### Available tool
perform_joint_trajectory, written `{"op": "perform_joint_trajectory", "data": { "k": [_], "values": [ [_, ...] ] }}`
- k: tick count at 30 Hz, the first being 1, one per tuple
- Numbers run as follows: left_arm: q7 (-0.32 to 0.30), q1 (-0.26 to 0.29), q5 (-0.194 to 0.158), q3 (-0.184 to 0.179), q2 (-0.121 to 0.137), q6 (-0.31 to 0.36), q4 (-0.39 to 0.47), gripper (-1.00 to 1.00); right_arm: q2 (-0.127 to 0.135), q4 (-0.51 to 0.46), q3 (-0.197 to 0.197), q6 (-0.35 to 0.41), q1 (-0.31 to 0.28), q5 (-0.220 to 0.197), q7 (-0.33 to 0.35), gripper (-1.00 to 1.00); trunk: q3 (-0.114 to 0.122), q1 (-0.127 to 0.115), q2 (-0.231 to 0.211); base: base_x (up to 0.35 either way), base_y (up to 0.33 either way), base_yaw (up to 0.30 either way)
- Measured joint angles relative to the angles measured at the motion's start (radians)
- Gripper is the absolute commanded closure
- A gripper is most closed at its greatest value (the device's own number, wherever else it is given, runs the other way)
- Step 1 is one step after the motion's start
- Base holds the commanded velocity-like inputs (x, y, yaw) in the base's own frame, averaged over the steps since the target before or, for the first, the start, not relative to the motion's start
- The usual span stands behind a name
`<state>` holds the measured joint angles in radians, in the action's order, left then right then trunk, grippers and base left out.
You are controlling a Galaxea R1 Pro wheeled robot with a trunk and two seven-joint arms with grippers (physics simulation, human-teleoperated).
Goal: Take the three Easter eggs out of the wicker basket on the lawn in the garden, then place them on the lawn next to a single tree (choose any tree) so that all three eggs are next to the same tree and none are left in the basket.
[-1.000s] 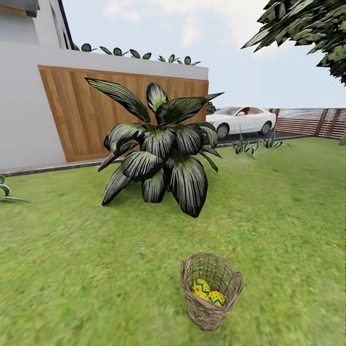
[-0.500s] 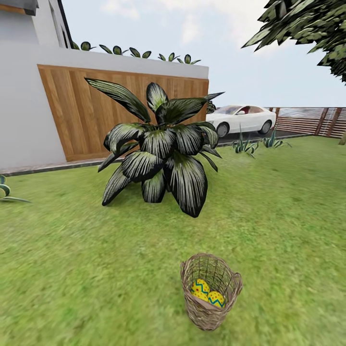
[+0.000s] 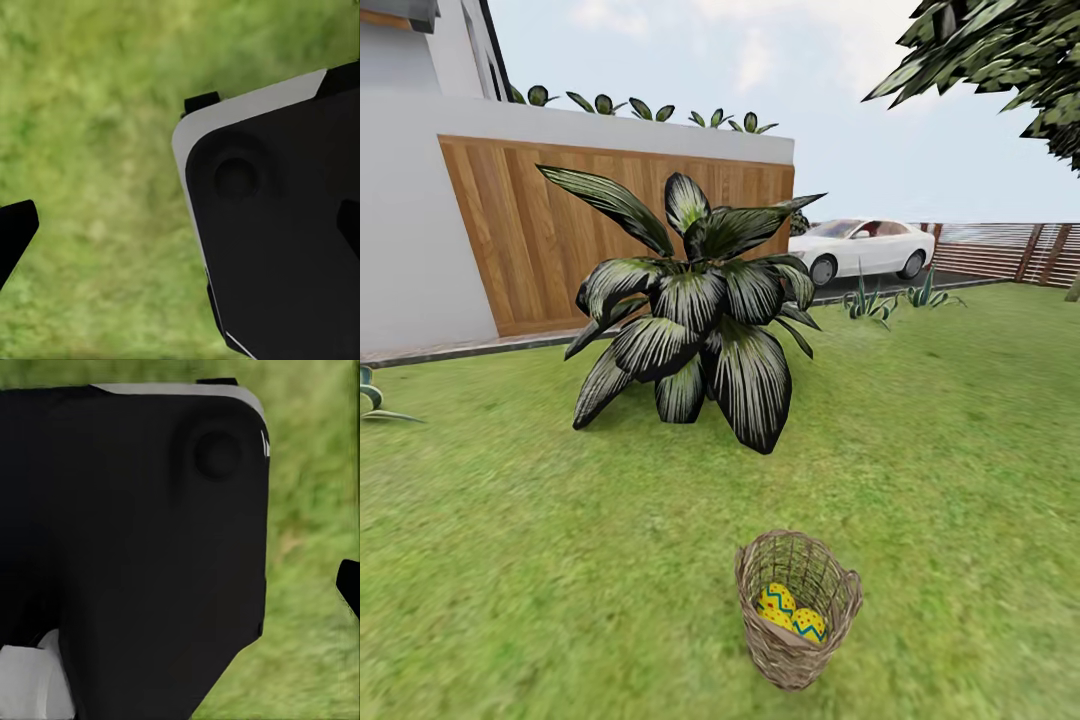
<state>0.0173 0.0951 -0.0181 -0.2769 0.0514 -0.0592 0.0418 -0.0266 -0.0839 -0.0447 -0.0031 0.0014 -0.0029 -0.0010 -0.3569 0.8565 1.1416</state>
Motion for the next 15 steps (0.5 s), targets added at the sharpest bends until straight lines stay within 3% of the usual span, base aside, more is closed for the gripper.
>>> {"op": "perform_joint_trajectory", "data": {
  "k": [4, 6, 15],
  "values": [
    [0.0, 0.06, -0.001, 0.0, 0.0, 0.06, 0.0, -1.0, 0.0, -0.044, 0.0, 0.001, 0.0, -0.001, 0.002, -1.0, 0.01, -0.015, -0.028, 0.0, 0.0, 0.0],
    [-0.001, 0.12, -0.001, -0.001, 0.0, 0.111, -0.001, -1.0, 0.0, -0.083, 0.0, 0.002, -0.003, -0.001, 0.001, -1.0, 0.015, -0.023, -0.042, 0.0, 0.0, 0.0],
    [0.004, 0.214, 0.002, -0.003, -0.007, 0.177, 0.009, -1.0, 0.001, -0.118, -0.001, 0.003, -0.008, -0.001, -0.001, -1.0, 0.036, -0.058, -0.105, 0.0, 0.0, 0.0]
  ]
}}
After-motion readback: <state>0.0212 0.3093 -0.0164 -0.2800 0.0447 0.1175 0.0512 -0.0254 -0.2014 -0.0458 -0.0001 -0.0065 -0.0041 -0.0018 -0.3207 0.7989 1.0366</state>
